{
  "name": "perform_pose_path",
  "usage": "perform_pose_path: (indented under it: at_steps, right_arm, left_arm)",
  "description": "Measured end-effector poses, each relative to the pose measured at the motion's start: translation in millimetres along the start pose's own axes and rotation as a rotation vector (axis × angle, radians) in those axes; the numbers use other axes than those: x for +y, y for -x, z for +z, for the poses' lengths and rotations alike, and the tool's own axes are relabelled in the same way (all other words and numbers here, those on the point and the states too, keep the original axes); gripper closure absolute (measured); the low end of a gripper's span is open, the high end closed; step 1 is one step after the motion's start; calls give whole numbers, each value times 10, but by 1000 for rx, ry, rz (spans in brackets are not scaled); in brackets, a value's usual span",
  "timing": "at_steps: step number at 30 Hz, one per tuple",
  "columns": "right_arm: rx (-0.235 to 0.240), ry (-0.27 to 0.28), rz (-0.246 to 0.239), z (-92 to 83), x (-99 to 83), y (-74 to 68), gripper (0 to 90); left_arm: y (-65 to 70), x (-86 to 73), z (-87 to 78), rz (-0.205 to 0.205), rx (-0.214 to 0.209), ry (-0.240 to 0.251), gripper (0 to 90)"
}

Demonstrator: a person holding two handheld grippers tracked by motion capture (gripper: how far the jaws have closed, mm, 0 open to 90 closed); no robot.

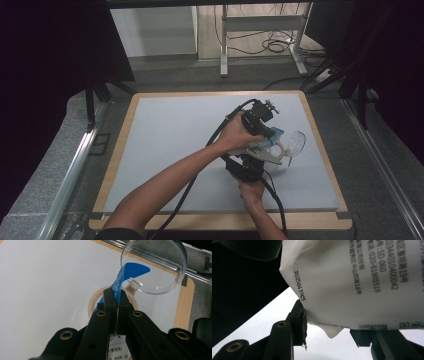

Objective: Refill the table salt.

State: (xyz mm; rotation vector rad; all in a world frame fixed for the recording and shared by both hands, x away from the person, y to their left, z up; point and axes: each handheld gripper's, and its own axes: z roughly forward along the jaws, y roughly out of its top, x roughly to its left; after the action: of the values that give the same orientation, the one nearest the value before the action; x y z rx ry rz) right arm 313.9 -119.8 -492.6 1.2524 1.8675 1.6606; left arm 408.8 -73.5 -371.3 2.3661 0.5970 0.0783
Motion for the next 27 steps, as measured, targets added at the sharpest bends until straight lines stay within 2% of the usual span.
perform_pose_path:
  at_steps: [27]
  right_arm:
    - [1,9,8,0,21,-6,538]
  left_arm:
    - [-6,11,5,9,-6,-8,900]
